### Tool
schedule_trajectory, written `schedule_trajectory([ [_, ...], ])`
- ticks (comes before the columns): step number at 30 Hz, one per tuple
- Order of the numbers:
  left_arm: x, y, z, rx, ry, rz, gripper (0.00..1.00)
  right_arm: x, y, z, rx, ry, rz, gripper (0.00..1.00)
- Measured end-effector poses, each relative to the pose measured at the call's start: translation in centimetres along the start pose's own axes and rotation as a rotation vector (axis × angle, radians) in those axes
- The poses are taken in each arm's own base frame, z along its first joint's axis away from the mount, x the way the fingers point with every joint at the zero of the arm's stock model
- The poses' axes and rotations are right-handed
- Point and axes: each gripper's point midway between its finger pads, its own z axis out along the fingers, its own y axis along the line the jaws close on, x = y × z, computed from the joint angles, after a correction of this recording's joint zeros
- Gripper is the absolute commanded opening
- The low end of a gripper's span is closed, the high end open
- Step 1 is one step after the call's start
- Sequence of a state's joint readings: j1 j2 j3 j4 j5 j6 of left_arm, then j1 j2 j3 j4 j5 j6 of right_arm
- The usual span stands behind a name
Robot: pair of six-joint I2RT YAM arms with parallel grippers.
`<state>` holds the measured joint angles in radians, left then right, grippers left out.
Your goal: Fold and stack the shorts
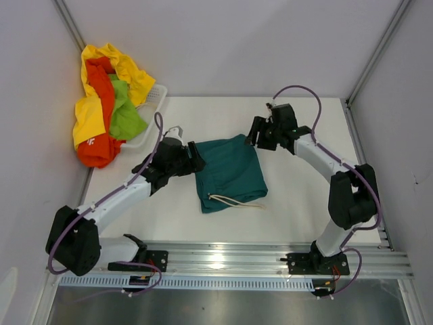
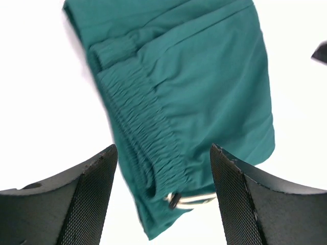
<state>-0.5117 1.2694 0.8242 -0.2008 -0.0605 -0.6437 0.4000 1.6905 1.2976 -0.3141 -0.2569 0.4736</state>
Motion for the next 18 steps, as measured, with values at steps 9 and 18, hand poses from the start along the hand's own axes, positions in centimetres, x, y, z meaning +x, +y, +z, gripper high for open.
schedule_trajectory([
  [9, 0.4, 0.8, -2.1, -0.01, 0.0, 0.026, 0.77, -0.8, -8.2, 5.1, 0.17, 0.105, -0.016, 0.66],
  [18, 1.1, 1.4, -2.6, -0.021, 0.016, 0.044, 0.77, 2.6, -9.2, 7.8, 0.102, 0.226, -0.018, 0.29],
])
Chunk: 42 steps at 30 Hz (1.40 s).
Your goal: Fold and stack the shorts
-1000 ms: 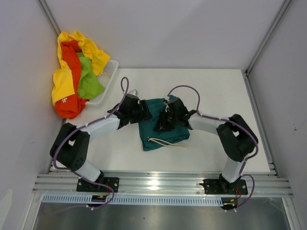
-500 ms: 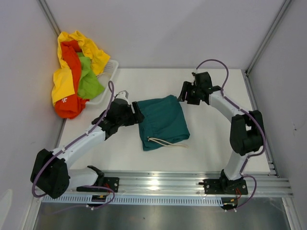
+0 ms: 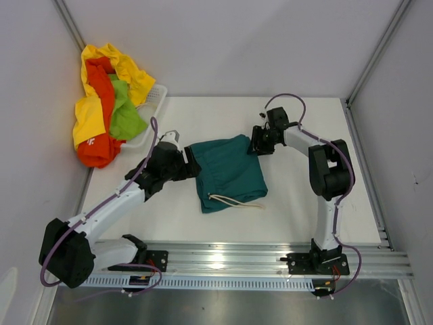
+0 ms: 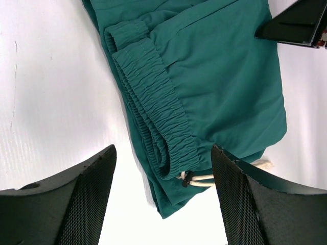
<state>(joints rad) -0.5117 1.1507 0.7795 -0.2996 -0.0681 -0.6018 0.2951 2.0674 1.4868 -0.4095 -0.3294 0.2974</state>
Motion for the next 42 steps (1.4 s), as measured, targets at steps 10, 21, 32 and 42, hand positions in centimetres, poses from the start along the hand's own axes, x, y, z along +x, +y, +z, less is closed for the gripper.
schedule_trajectory([
  [10, 0.3, 0.1, 0.1, -0.001, 0.007, 0.0, 0.77, 4.1, -4.6, -4.1, -0.029, -0.048, 0.271, 0.0],
  [21, 1.6, -1.4, 0.4, 0.048, 0.032, 0.028, 0.77, 11.8, -2.8, -23.6, 0.063, -0.59, 0.443, 1.0],
  [32, 2.4, -1.9, 0.6, 0.046, 0.057, 0.045, 0.78, 13.4, -1.8, -19.5, 0.249, -0.297, 0.233, 0.99],
  [42, 1.5, -0.8, -0.1, -0.007, 0.038, 0.044, 0.81, 15.0, 7.8, -11.0, 0.288, -0.083, -0.328, 0.99],
])
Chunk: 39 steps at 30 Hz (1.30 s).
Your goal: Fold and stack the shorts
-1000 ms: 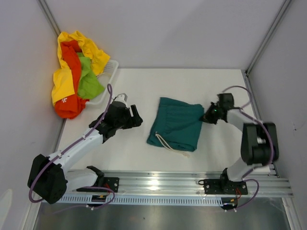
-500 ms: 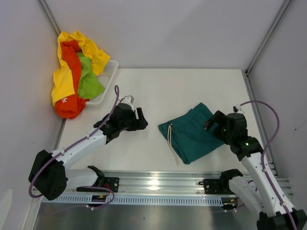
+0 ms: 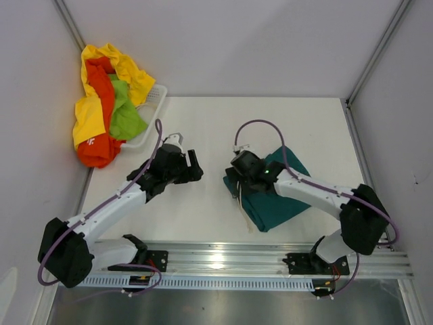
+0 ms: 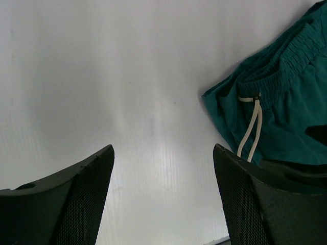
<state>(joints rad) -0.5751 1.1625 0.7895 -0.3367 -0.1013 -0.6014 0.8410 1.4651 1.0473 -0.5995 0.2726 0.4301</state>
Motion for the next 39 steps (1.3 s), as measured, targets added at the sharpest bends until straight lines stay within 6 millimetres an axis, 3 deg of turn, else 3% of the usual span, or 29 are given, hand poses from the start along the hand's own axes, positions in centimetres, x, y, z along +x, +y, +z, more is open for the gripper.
schedule_trajectory([
  [4, -1.3, 1.5, -1.1, -0.028, -0.036, -0.028, 0.81, 0.5, 2.4, 2.5, 0.023, 0.034, -0.124, 0.99],
  [7, -2.5, 2.5, -2.1, -0.043, -0.076, -0.049, 0.81, 0.8, 3.1, 4.7, 0.062, 0.068, -0.182, 0.99],
  [13, -3.4, 3.6, -3.0, -0.062, -0.104, -0.061, 0.82, 1.0, 2.6, 8.3, 0.156, 0.119, -0.248, 0.99],
  [18, -3.4, 3.6, -3.1, -0.062, -0.106, -0.06, 0.81, -1.1, 1.7, 9.3, 0.228, 0.081, -0.229, 0.92],
  [22, -3.4, 3.6, -3.1, -0.059, -0.105, -0.06, 0.81, -2.1, -0.8, 10.0, 0.296, 0.075, -0.157, 0.79],
  [28, -3.2, 3.6, -3.1, -0.058, -0.101, -0.06, 0.81, -2.0, -5.3, 10.1, 0.381, 0.083, -0.015, 0.69],
  [32, -3.0, 3.7, -3.0, -0.059, -0.097, -0.06, 0.81, -0.4, -9.3, 9.1, 0.438, 0.11, 0.09, 0.58],
  [33, -3.0, 3.7, -3.0, -0.058, -0.095, -0.06, 0.81, 0.1, -10.3, 8.7, 0.454, 0.119, 0.115, 0.51],
  [39, -2.8, 3.4, -3.0, -0.041, -0.085, -0.059, 0.81, 4.2, -15.4, 6.0, 0.545, 0.189, 0.248, 0.52],
])
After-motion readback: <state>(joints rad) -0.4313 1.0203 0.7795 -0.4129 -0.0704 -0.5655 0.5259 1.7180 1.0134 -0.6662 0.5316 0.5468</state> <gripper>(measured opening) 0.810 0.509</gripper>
